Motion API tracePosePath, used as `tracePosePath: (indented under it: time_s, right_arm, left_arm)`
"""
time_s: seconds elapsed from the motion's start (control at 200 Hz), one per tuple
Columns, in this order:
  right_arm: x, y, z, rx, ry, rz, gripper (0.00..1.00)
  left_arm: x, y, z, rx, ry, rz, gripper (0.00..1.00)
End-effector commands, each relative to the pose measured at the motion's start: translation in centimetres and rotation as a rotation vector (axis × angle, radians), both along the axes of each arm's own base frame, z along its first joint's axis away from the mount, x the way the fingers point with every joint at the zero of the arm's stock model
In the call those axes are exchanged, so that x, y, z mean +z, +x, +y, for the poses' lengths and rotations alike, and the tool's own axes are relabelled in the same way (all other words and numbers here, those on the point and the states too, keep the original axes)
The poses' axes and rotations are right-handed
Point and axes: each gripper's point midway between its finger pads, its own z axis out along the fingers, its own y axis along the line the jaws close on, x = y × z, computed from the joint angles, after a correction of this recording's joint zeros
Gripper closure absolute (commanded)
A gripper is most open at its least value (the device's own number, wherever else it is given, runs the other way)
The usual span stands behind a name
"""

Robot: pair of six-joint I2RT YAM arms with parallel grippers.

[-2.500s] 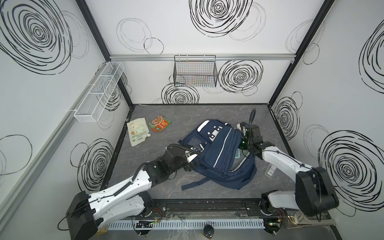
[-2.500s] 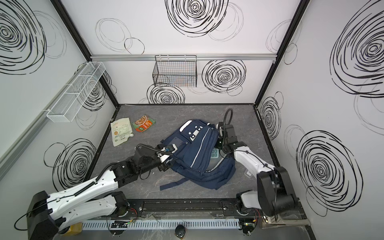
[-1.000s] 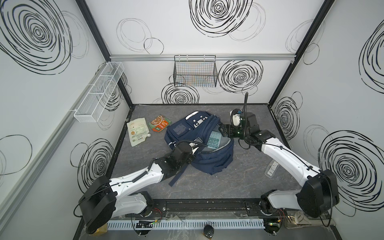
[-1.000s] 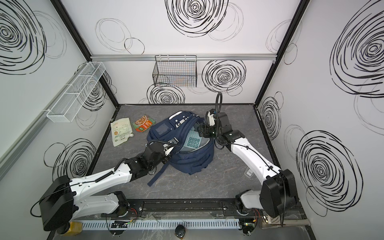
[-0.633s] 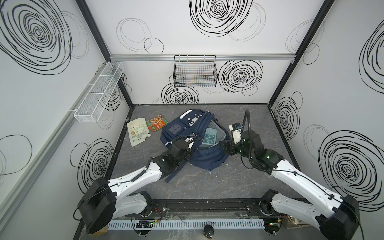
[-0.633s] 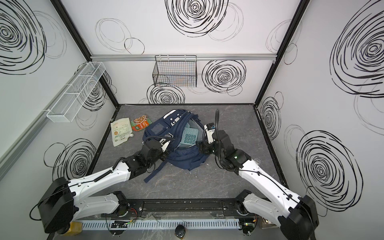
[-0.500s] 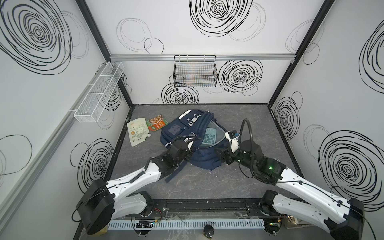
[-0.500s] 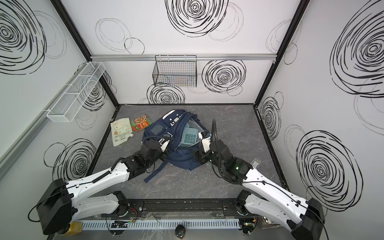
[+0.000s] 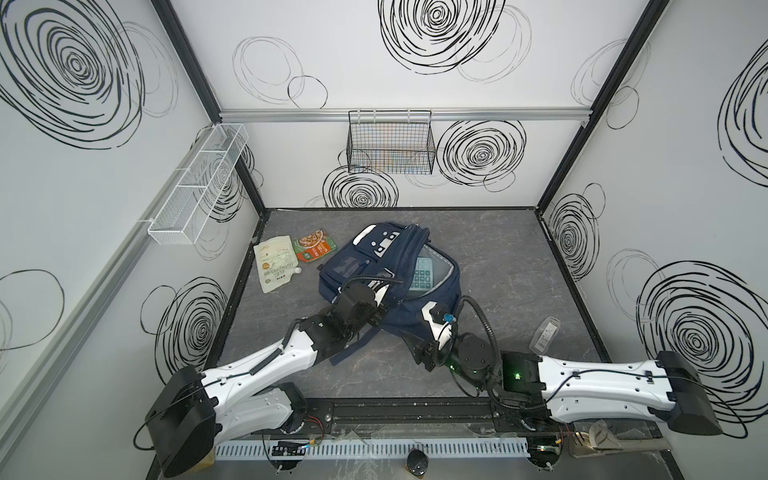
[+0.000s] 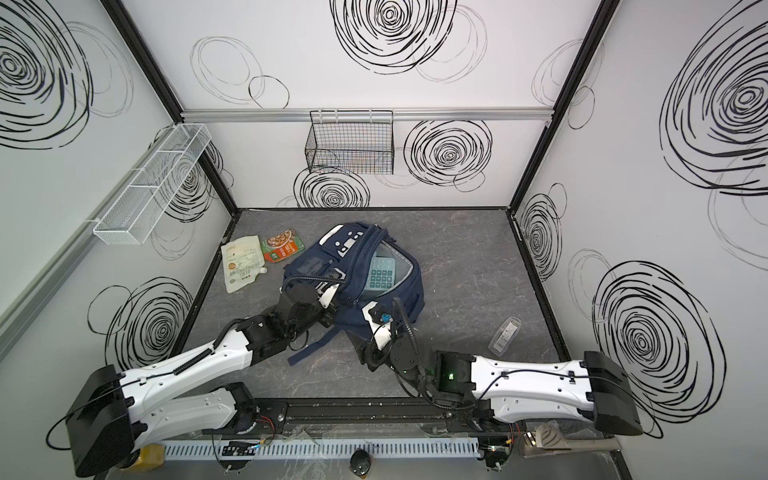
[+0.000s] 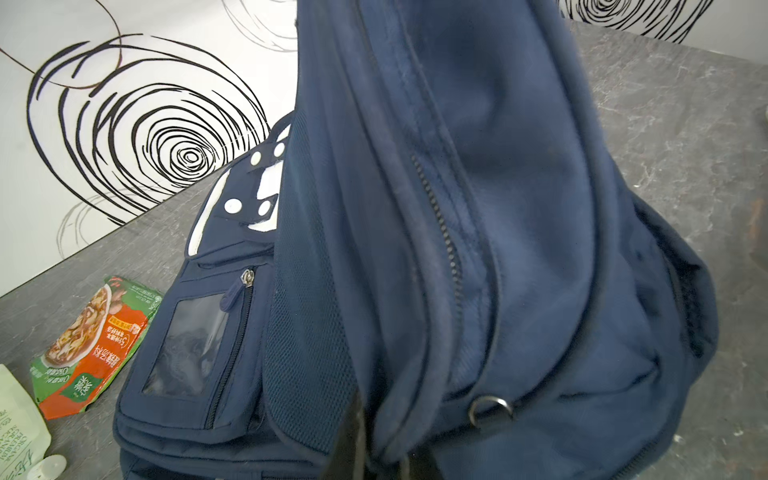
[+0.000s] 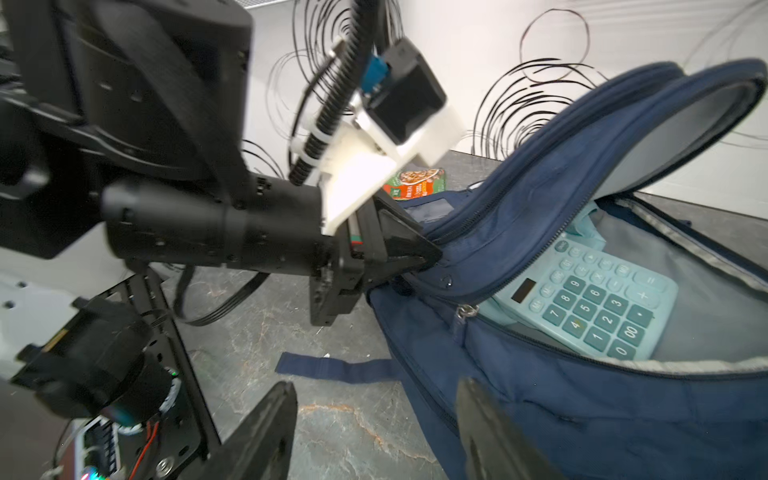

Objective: Pack the student bag
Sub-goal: 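Move the right gripper to the zipper pull on the bag side nearest the robot, then grasp the zipper pull with the right gripper while left holds the bag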

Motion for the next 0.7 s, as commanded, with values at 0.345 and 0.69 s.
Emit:
tracePosePath:
  time_s: [0.345, 0.69]
  right_arm:
    - [-4.7, 5.4, 0.5, -0.205, -0.020, 0.040, 0.41]
    - [-7.1, 7.6, 0.8, -0.250, -0.056, 0.029, 0.31]
  left_arm:
    - [5.3, -1.1, -2.3, -0.081, -0.201, -0.108, 1.00]
    - [5.4, -1.3, -2.3, -0.090, -0.193, -0.115, 1.00]
